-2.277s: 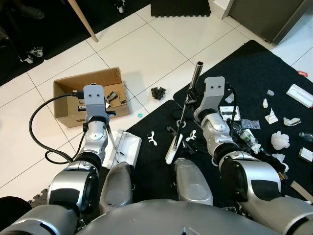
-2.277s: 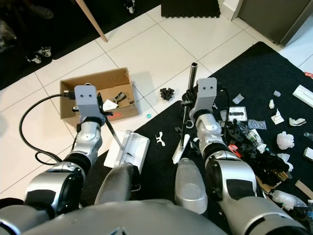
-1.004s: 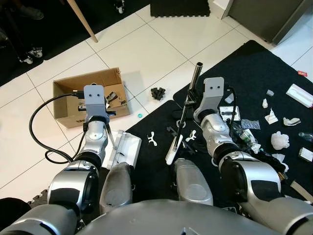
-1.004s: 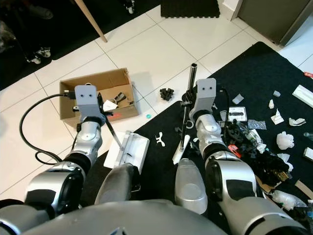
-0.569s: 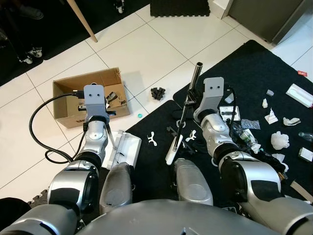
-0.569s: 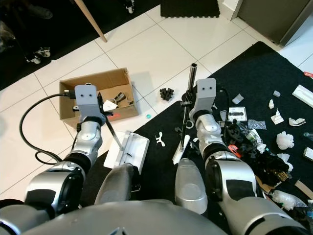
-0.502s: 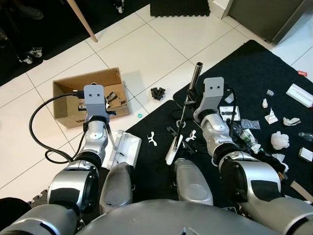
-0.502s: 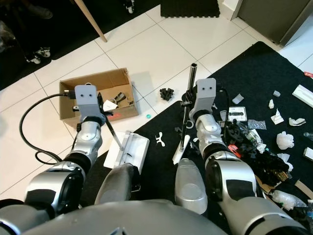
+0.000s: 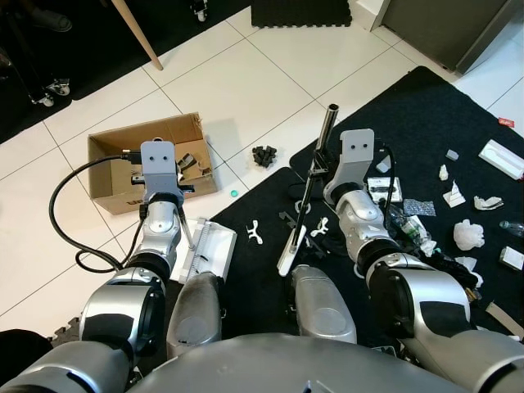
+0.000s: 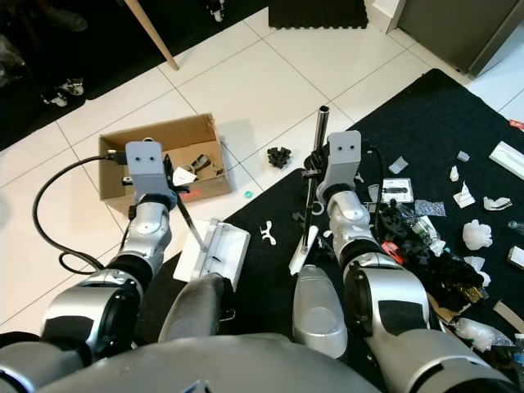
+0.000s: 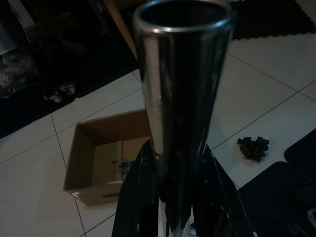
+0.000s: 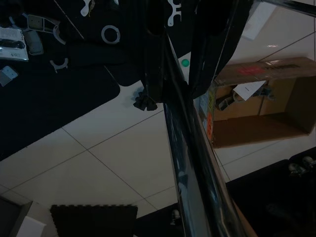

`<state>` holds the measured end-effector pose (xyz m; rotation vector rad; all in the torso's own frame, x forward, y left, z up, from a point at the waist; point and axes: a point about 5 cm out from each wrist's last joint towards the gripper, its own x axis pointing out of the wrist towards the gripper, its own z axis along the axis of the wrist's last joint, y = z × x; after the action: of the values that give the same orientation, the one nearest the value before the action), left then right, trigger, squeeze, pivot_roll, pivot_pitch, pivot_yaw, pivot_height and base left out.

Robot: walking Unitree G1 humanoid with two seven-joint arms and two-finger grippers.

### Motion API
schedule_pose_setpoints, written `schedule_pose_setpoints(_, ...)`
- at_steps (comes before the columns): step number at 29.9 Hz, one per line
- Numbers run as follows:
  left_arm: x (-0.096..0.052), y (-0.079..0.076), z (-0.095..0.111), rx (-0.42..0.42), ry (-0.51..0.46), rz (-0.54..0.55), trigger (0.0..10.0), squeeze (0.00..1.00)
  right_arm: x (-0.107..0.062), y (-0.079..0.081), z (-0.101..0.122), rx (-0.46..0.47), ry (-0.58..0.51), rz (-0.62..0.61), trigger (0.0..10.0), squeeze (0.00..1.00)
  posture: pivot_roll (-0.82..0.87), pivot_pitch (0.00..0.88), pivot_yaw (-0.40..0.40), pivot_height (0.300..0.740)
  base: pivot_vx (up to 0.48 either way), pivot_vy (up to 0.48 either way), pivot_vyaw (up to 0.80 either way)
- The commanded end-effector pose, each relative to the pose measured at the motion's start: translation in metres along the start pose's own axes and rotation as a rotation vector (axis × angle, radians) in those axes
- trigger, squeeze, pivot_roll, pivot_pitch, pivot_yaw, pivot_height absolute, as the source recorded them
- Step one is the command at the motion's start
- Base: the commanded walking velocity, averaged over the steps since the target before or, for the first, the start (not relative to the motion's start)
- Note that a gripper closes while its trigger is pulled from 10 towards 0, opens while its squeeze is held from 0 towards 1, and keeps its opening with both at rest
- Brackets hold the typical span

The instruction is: Sweep floor

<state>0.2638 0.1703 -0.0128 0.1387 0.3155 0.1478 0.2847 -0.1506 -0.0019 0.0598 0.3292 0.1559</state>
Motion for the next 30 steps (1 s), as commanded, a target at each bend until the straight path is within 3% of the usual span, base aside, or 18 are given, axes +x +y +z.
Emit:
schedule_pose_setpoints(1,-0.0126,0.0129,-0.0307,0.091,0.149,0.004,10.0,0.0,-0.003,0.0014,-0.0078,-0.017,0.036,0.008,10.0,0.0,-0.03,0.0,0.034,0.74,0.0,0.0,0.0)
schedule_pose_setpoints(30,-0.0128,0.0135,-0.0314,0.087,0.154,0.007,10.0,0.0,-0.0032,0.0013,-0.0081,-0.013,0.037,0.006,10.0,0.0,-0.03,0.0,0.033,0.74,0.0,0.0,0.0)
